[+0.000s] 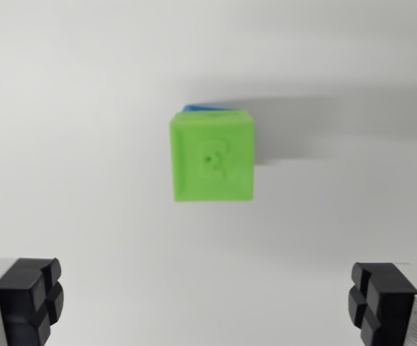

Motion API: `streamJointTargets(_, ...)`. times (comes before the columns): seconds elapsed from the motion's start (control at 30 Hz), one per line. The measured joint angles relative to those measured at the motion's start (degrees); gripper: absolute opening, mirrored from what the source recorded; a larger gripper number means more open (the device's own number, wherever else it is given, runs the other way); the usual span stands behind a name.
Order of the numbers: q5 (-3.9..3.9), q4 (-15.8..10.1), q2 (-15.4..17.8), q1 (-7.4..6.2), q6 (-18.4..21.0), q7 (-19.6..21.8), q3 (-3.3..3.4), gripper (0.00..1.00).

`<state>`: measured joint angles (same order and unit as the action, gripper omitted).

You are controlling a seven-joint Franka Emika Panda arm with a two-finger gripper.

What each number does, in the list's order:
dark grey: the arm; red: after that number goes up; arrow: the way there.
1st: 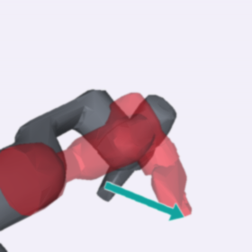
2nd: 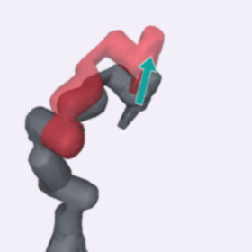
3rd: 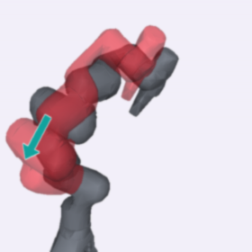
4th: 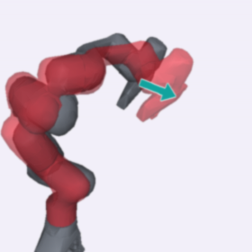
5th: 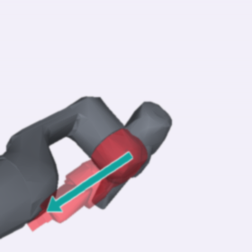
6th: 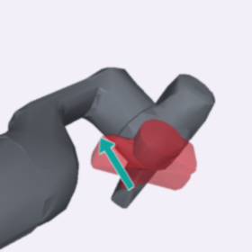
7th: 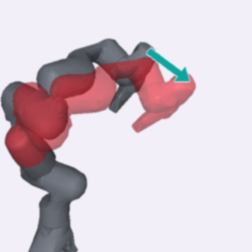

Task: Stack cube

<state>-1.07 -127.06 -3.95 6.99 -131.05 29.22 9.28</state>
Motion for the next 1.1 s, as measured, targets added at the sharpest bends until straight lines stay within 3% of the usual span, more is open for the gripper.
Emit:
streamJointTargets(0.63,1.01,5.6,5.4,0.00,10.8,0.8,-0.01,1.00)
streamJointTargets(1.1,1.25,9.0,7.0,0.00,15.8,1.0,-0.06,1.00)
